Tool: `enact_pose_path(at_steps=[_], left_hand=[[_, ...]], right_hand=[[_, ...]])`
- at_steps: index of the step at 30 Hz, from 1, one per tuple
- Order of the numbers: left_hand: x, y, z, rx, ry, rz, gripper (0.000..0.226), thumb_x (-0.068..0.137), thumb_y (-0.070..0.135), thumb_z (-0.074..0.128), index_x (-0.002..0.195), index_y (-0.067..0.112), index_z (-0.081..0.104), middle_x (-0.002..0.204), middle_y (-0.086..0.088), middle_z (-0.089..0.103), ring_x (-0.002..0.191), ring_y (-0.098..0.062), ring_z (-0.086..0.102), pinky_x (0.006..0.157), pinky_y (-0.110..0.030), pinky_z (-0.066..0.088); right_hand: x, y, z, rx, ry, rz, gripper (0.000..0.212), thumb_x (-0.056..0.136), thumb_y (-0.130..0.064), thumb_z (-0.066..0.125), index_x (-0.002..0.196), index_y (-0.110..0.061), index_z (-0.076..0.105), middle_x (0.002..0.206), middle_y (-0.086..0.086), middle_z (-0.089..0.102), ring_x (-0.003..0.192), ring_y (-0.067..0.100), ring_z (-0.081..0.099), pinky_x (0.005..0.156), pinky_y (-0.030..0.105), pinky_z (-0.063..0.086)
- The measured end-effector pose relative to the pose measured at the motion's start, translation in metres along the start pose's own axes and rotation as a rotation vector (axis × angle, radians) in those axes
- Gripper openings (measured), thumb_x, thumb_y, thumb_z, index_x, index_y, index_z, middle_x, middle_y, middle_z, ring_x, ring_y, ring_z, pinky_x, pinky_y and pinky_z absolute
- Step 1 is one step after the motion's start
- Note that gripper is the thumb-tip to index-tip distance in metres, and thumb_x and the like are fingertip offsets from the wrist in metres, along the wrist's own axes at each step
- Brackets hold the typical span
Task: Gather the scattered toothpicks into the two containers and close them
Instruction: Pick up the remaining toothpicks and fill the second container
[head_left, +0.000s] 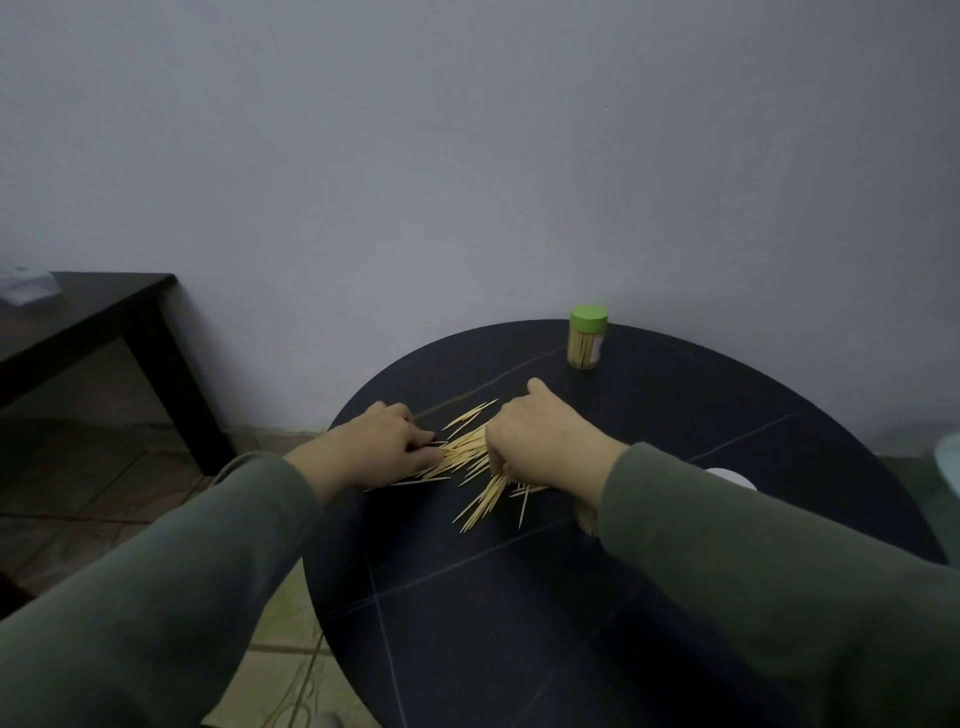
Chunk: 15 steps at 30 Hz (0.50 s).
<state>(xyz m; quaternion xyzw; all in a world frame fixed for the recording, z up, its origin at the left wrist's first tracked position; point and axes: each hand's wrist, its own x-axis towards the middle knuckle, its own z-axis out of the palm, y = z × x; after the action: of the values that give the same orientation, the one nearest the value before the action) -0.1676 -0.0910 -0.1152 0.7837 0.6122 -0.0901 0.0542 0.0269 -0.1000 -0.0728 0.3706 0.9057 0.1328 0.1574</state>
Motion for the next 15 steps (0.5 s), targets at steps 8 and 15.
enact_pose_path(at_steps=[8, 15], left_hand=[[-0.014, -0.011, -0.013, -0.031, -0.143, -0.077, 0.084, 0.084, 0.051, 0.068, 0.152, 0.022, 0.027, 0.135, -0.002, 0.047, 0.123, -0.021, 0.048, 0.103, -0.029, 0.039], [-0.012, -0.014, -0.009, -0.136, -0.114, -0.086, 0.069, 0.084, 0.039, 0.071, 0.145, 0.024, 0.043, 0.09, 0.011, 0.057, 0.089, -0.008, 0.051, 0.078, -0.02, 0.035]], right_hand=[[-0.001, 0.004, -0.008, 0.069, -0.163, -0.073, 0.043, 0.083, -0.035, 0.073, 0.123, -0.026, 0.062, 0.124, 0.0, 0.061, 0.12, 0.023, 0.052, 0.106, 0.047, 0.028], [-0.001, -0.001, -0.003, 0.159, -0.224, -0.097, 0.026, 0.076, -0.025, 0.08, 0.096, -0.024, 0.063, 0.095, -0.007, 0.055, 0.108, 0.02, 0.055, 0.101, 0.042, 0.032]])
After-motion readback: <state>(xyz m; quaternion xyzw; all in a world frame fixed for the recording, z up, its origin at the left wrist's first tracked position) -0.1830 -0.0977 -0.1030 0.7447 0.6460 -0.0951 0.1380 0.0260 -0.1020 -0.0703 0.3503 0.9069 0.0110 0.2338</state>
